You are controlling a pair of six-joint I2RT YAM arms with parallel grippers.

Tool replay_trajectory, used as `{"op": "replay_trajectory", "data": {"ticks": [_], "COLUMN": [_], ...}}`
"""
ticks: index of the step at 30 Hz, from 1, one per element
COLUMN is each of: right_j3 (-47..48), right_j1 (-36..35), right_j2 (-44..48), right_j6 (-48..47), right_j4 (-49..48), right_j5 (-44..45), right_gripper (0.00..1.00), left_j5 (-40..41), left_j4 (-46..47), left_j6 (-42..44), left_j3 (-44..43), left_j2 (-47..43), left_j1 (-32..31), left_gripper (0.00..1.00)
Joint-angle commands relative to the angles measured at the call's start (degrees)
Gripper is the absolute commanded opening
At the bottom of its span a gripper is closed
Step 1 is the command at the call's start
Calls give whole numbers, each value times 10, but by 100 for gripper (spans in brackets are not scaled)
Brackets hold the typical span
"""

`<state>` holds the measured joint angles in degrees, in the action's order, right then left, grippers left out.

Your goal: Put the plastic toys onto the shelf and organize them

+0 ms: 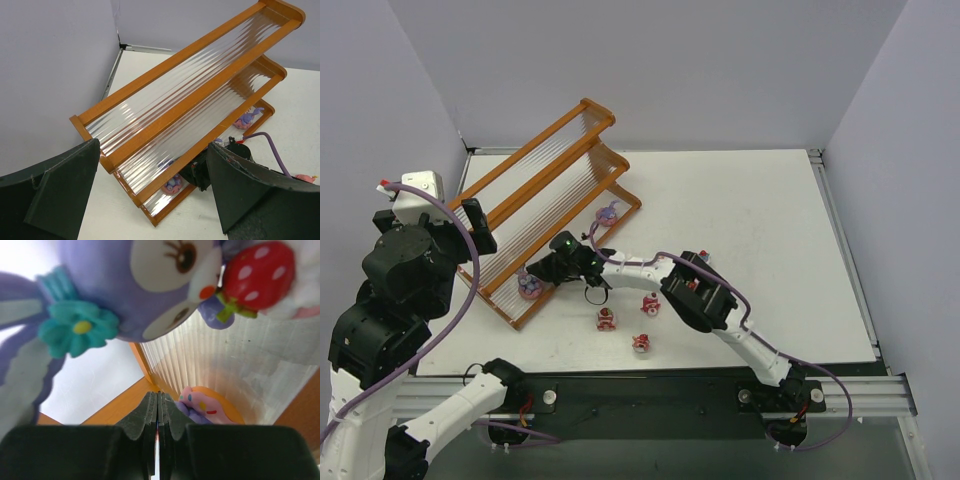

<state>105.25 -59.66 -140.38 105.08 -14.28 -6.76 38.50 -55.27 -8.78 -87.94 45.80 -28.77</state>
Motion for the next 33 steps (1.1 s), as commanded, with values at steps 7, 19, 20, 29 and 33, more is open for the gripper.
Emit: {"op": "replay_trajectory", "data": {"ticks": [7, 19, 20, 29, 33], "right_j3": [-79, -315, -342, -402, -418], "right_j1": [3, 9, 12, 44, 81], "right_j2": [127, 329, 353, 607, 657], "right_j6": [-18, -95, -114, -409, -520], "right_j4": [-17, 6, 14, 200, 225], "right_j5": [48, 24, 30, 168, 152], "right_gripper": [0, 12, 16, 93, 100], "left_j5": [1, -13, -19, -82, -105], "left_j4": [24, 10, 6, -3, 4], "left_j6": [-3, -27, -31, -65, -73], "left_j3": [-8, 8, 8, -3, -10], "left_j2": [1, -14, -16, -15, -9], "left_j1": [-2, -2, -2, -2, -2], "left_gripper": [97, 97, 97, 97, 97]}}
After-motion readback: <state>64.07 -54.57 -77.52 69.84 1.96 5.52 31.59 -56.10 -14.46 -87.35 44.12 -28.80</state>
